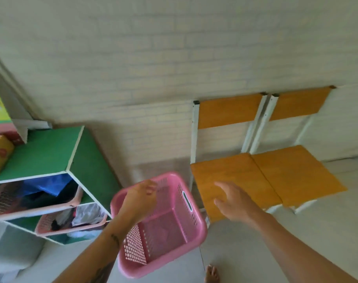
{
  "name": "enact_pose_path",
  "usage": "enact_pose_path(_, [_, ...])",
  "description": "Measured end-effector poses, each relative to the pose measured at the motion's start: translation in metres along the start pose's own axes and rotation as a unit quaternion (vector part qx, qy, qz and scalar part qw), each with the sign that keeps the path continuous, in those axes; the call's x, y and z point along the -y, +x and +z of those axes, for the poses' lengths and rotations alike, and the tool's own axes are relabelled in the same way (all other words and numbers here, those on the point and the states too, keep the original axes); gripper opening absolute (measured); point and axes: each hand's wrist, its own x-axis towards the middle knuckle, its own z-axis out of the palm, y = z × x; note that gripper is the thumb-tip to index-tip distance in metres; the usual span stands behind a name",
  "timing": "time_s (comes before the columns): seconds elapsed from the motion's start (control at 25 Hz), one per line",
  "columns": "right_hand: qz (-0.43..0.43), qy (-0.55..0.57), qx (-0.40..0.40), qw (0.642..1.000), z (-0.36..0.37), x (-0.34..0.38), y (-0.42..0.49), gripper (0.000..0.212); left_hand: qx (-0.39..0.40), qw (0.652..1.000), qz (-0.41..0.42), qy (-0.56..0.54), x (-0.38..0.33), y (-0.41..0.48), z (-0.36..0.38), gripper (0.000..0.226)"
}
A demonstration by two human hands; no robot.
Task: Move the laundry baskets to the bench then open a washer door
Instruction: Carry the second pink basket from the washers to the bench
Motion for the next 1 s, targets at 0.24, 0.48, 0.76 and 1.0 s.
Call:
enact_pose_path(0.24, [0.080,0.055,-0.143,0.985,-0.071,-0.053,-0.140,0.061,0.094,0.981,0.166,0.041,-0.150,-0.055,0.047,0.036])
enact_pose_path(0.48, [0.166,0.062,-0.282,0.943,-0.143,-0.163,-0.279,0.058,0.212,0.928,0.305,0.042,-0.301,-0.140,0.157,0.028])
enact_pose_path(0.76, [0.258,0.023,-0.377,0.889,-0.223,-0.325,-0.440,0.058,0.252,0.872,0.416,0.053,-0.449,-0.267,0.332,0.023])
enact_pose_path(1.0, [0.323,0.024,-0.406,0.855,-0.282,-0.436,-0.528,0.050,0.315,0.850,0.421,0.024,-0.549,-0.333,0.454,0.022])
